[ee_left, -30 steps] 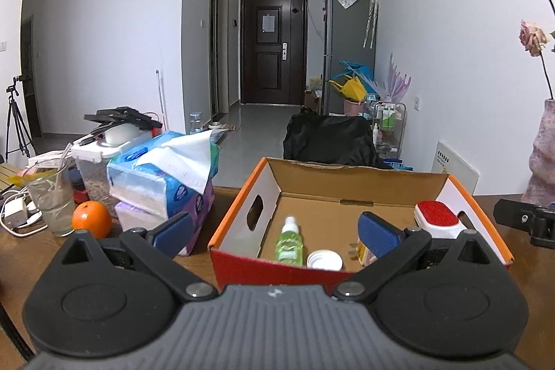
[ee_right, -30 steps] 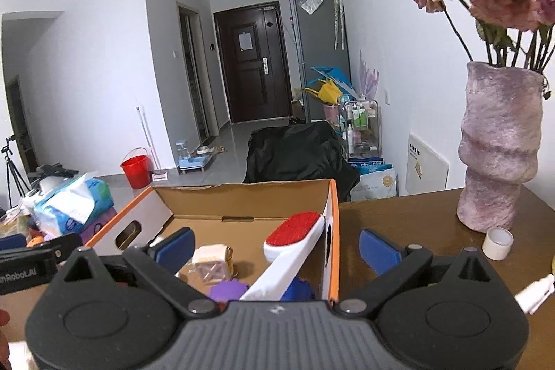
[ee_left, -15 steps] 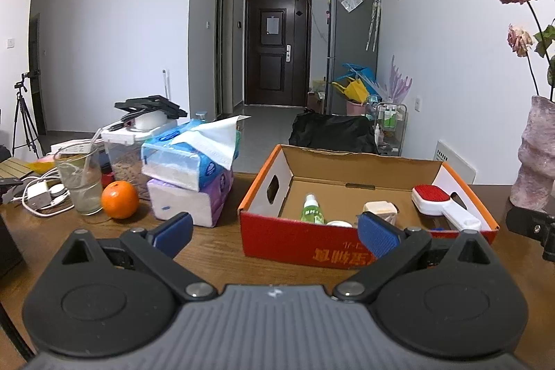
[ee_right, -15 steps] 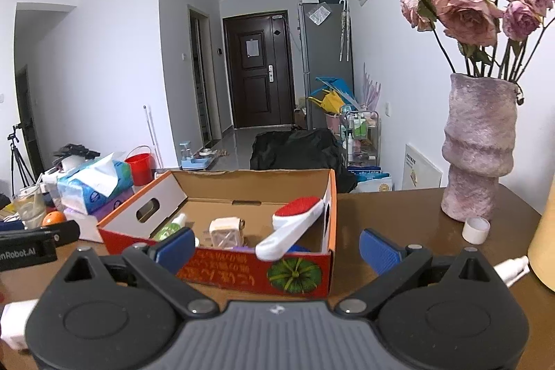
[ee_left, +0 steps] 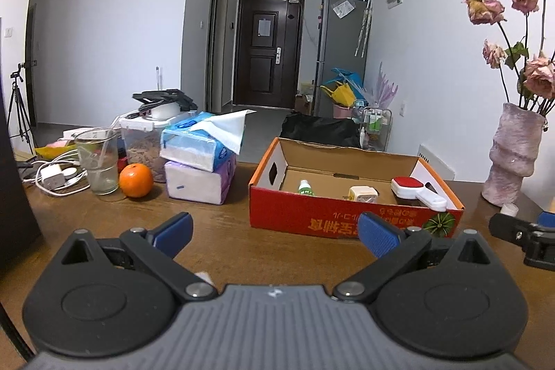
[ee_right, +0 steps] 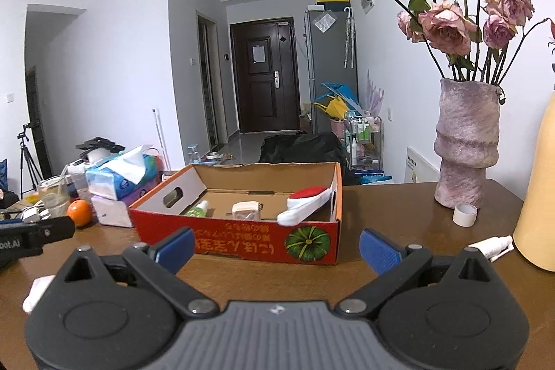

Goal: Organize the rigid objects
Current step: 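Withdraw both tools from the box toward the white container and cap, then grasp the white plastic container with the right tool while the left tool grasps the white cap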

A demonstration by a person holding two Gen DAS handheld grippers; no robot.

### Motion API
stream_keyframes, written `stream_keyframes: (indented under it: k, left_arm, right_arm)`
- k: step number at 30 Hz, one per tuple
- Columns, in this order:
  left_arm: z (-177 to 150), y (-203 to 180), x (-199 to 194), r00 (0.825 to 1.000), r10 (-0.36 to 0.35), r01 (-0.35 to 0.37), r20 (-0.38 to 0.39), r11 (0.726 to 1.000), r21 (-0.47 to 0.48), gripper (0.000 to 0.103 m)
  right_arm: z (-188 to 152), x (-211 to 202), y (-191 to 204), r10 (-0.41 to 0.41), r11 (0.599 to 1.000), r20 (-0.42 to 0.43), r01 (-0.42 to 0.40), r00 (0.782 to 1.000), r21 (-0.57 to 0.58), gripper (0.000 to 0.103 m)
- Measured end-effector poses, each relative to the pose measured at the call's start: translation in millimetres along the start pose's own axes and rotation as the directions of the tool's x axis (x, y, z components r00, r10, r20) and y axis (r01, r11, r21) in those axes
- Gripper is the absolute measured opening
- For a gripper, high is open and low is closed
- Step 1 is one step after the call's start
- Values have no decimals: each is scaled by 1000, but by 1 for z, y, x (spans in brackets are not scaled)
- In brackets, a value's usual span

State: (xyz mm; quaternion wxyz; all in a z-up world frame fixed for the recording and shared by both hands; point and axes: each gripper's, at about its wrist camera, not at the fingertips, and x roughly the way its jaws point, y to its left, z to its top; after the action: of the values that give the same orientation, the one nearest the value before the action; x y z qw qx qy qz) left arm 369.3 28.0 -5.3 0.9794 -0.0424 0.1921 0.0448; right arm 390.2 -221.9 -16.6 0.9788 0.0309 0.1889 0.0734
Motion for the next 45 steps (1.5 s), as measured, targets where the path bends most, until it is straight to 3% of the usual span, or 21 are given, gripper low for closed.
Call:
stream_keyframes:
  k: [25, 31, 45]
  left_arm:
    - [-46, 89, -84, 998, 70, -70, -5, 997, 10, 103]
    - [-56, 121, -82, 993, 116, -115, -30, 993, 11, 103]
    - [-58, 194, -63, 978, 200, -201, -62, 980, -10, 103]
  right_arm:
    - [-48, -49, 88, 95, 989, -53, -100, 994, -104, 103]
    - [-60, -47, 115, 97, 983, -58, -105, 994, -152, 103]
    - [-75, -17, 187, 218, 947, -124, -240, 968, -213, 103]
